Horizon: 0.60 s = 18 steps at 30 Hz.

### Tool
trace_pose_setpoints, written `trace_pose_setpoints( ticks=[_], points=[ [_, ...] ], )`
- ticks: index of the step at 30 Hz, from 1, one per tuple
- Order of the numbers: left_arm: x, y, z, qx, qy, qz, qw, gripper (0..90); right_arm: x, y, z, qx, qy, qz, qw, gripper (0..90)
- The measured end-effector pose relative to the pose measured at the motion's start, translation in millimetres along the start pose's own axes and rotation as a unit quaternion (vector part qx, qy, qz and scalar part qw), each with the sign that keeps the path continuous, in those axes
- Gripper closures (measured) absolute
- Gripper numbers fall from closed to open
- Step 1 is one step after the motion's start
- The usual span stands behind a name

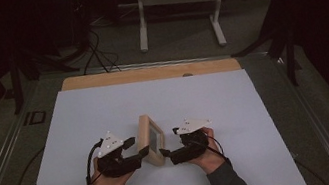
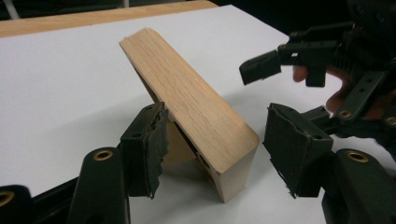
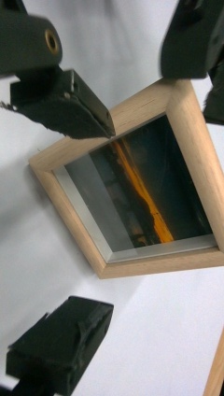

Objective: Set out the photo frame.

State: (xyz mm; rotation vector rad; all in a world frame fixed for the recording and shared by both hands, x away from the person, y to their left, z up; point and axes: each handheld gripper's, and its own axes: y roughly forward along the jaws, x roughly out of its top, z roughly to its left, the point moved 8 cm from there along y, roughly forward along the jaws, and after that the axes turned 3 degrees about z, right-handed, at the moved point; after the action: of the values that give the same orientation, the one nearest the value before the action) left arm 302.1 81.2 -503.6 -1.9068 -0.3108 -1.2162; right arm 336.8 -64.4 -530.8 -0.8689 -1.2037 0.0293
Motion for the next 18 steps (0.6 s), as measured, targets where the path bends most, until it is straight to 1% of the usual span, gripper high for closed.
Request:
trace_pose_setpoints(
  ticks=[8,14,18],
  points=[
    [-2.5,10.6,-0.1,0.006,0.001,0.008,0.9999,38.5,-1.7,1.2,-0.4,-0.009,-0.006,0.007,0.9999,10.2],
    [-3.3,16.7,1.7,0.006,-0.007,0.013,0.9999,38.5,-1.4,1.5,1.2,-0.007,-0.009,0.006,0.9999,9.6],
    [-3.6,20.4,2.3,0.003,-0.015,0.016,0.9998,38.2,-1.5,1.3,-0.3,-0.013,-0.007,0.007,0.9999,9.7]
  ],
)
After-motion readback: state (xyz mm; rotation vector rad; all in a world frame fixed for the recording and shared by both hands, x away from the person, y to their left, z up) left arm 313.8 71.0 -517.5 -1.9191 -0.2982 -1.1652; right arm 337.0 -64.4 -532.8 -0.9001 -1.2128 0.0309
